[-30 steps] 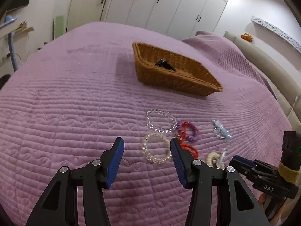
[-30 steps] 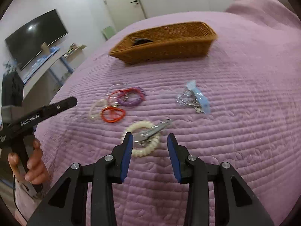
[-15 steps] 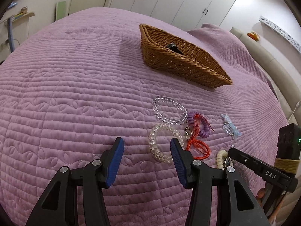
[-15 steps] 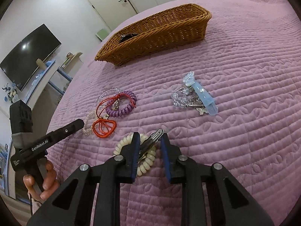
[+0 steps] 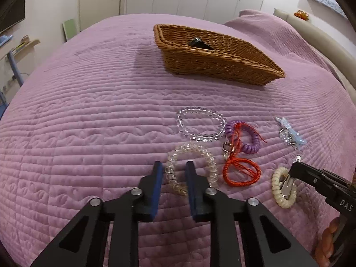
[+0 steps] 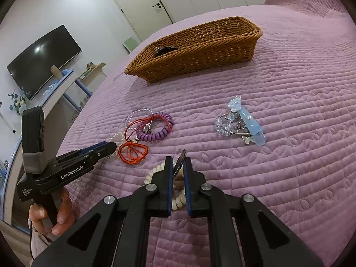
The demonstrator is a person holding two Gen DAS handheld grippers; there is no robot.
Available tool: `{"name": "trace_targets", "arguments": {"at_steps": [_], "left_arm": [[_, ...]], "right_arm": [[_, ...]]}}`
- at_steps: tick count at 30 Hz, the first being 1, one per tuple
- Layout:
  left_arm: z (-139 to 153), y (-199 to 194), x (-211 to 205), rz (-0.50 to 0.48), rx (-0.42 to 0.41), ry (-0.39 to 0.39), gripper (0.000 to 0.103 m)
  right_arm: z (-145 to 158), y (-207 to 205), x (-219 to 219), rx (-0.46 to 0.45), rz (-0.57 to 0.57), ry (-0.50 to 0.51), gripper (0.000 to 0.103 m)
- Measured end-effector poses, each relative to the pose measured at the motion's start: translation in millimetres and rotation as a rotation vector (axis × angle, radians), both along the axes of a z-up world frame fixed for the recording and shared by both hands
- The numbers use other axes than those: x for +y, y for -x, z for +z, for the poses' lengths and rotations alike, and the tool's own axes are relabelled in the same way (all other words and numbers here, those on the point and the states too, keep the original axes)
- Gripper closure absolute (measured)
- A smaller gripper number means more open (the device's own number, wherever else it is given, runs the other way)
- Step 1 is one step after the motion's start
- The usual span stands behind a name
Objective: Organize jewelry
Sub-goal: 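Grasp the clear beaded bracelet with the left tool while the right tool grasps the silver hair clip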
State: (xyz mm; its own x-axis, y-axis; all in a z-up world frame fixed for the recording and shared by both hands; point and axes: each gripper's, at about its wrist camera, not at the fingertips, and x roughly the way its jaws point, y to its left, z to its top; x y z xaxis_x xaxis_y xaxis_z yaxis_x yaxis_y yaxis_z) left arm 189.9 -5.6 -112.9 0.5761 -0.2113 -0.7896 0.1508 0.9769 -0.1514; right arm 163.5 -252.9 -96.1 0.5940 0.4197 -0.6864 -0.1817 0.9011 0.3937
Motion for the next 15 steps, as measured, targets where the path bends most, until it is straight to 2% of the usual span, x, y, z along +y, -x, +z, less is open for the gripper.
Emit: {"name": "trace_targets", "arguments": {"at_steps": [1,15], "left_arm": [[0.0,-0.3,0.0,-0.001,-0.002,0.003,0.092],[11.9,18.5,8.5,-0.022,-0.080,0.041,0.094]], "right_arm": [[-0.6,0.4,-1.0,0.000,0.000,-0.002,0.091],[6.1,7.3,5.9,-0.041,0.008,0.054,0.096]]}}
